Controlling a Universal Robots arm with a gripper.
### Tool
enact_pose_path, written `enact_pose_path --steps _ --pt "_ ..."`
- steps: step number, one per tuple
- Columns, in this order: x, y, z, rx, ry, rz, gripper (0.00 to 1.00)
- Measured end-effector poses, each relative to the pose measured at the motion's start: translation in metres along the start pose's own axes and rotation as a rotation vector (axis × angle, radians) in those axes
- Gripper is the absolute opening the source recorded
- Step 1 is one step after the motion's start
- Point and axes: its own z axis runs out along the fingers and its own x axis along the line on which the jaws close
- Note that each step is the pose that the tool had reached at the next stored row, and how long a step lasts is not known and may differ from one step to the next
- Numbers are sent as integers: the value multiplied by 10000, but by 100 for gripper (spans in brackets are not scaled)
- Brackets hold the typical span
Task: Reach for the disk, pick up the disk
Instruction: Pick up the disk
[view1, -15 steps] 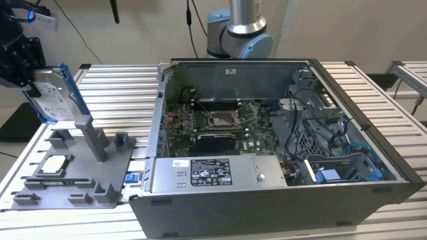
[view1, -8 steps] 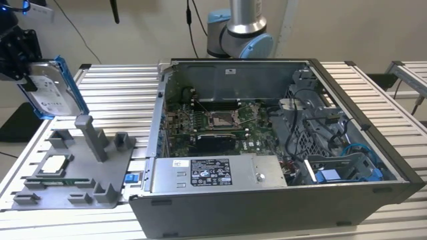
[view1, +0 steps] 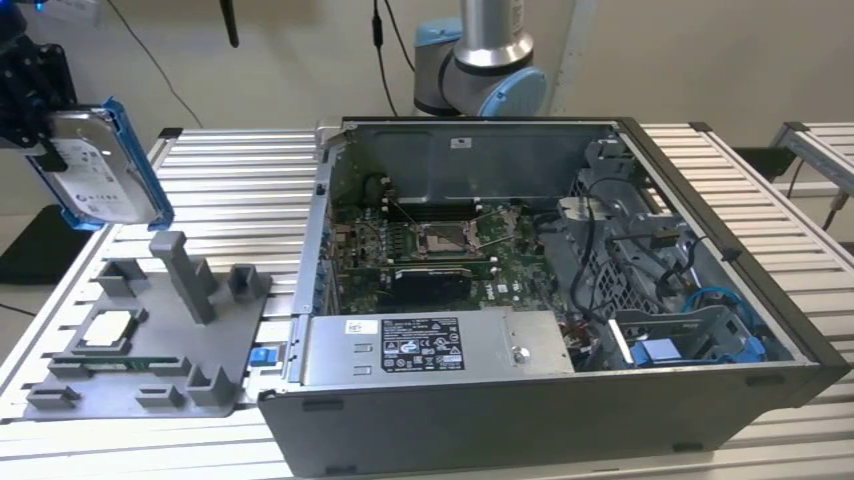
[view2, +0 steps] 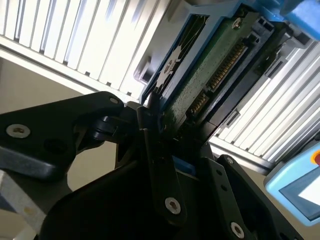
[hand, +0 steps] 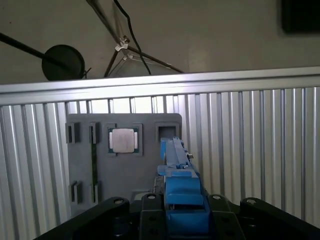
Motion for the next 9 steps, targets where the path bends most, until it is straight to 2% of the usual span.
enact_pose_path --steps 9 --pt "-4 -2 -112 10 -1 -1 0"
